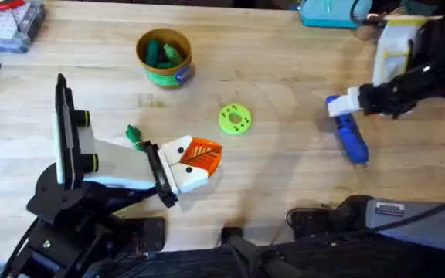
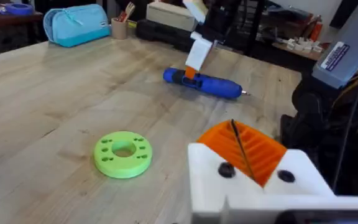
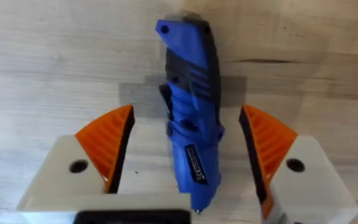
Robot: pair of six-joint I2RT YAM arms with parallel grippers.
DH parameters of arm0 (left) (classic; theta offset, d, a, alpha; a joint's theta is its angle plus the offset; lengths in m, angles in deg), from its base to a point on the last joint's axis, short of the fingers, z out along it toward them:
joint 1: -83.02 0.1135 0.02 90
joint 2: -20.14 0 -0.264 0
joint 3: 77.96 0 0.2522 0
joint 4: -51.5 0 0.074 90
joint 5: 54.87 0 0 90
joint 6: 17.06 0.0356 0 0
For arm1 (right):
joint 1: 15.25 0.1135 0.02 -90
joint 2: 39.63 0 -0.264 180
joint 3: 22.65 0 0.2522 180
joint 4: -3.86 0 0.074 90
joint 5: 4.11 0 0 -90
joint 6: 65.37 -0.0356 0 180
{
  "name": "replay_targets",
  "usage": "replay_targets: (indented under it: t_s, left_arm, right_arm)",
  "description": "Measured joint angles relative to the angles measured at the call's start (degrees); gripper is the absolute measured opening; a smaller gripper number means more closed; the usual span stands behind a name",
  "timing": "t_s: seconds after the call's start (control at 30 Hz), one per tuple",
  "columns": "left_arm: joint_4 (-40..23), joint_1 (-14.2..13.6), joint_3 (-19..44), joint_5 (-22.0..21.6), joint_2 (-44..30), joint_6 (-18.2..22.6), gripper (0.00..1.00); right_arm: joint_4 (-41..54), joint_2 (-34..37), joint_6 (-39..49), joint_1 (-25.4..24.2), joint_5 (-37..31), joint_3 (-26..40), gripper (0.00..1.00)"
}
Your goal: Pick up the gripper from the table and insert it into the empty holder that is missing its gripper. Then pick up a screw, insert it into the mounting hole, and use the screwdriver to tighten it. Finally, clean up the table by picking up the vegetable and placing it into the bucket.
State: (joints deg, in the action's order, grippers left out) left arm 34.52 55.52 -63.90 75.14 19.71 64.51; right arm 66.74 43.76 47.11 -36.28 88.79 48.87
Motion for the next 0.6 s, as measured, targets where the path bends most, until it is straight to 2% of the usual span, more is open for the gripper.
replay_targets:
  t_s: [0.17, 0.43, 0.6]
  left_arm:
    - [0.00, 0.00, 0.00, 0.00, 0.00, 0.00, 0.014]
    - [0.00, 0.00, 0.02, 0.00, 0.00, 0.00, 0.014]
    - [0.02, 0.00, 0.02, 0.00, 0.00, 0.00, 0.014]
  right_arm:
    - [-6.44, 3.08, 0.00, 0.17, -0.09, -4.88, 0.991]
    - [-11.93, 4.57, 1.07, 0.19, -0.12, -5.09, 0.990]
    - [-11.96, 6.15, 2.71, 0.19, -0.12, -5.09, 0.935]
